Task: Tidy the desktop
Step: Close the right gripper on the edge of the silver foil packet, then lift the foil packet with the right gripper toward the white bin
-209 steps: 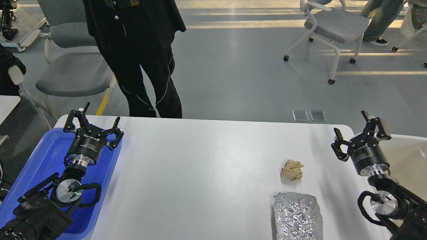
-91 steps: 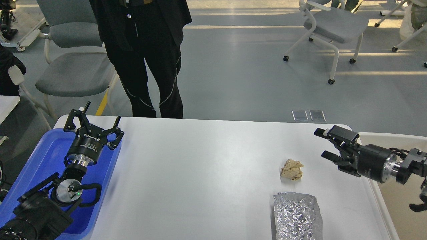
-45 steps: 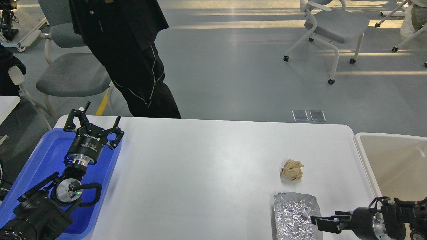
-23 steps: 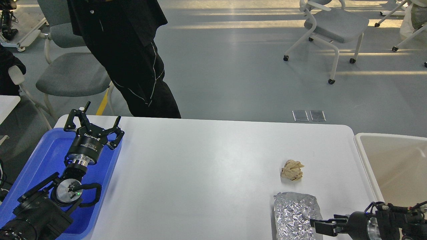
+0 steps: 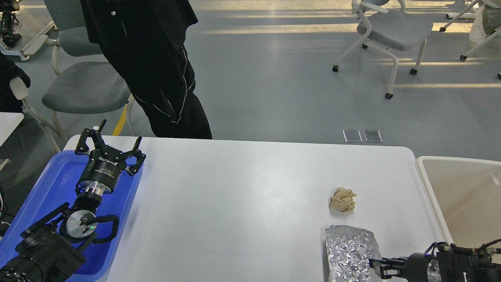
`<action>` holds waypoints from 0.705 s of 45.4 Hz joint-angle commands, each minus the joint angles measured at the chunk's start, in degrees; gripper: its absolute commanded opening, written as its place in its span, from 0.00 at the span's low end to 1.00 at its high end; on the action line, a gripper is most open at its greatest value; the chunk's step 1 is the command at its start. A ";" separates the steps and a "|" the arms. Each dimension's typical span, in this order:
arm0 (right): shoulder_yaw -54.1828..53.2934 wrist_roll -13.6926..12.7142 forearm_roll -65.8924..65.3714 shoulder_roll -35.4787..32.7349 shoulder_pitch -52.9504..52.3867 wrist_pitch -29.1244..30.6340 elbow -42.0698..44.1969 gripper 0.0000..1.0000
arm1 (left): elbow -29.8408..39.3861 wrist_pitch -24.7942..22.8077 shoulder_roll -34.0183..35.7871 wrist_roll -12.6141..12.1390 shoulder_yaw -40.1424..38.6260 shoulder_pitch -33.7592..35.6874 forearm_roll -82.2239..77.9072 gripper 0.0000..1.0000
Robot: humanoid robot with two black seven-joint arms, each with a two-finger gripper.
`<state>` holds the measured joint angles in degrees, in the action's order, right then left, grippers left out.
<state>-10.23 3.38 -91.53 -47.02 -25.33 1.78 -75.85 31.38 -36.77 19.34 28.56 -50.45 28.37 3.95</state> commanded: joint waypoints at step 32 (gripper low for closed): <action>-0.14 0.40 2.49 -13.27 -7.36 1.64 -10.19 0.00 | 0.00 -0.06 0.00 0.00 0.00 0.02 0.00 1.00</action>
<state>-10.42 3.77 -90.87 -53.39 -28.66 2.27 -80.61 31.38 -36.78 19.34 28.56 -50.45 28.39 3.95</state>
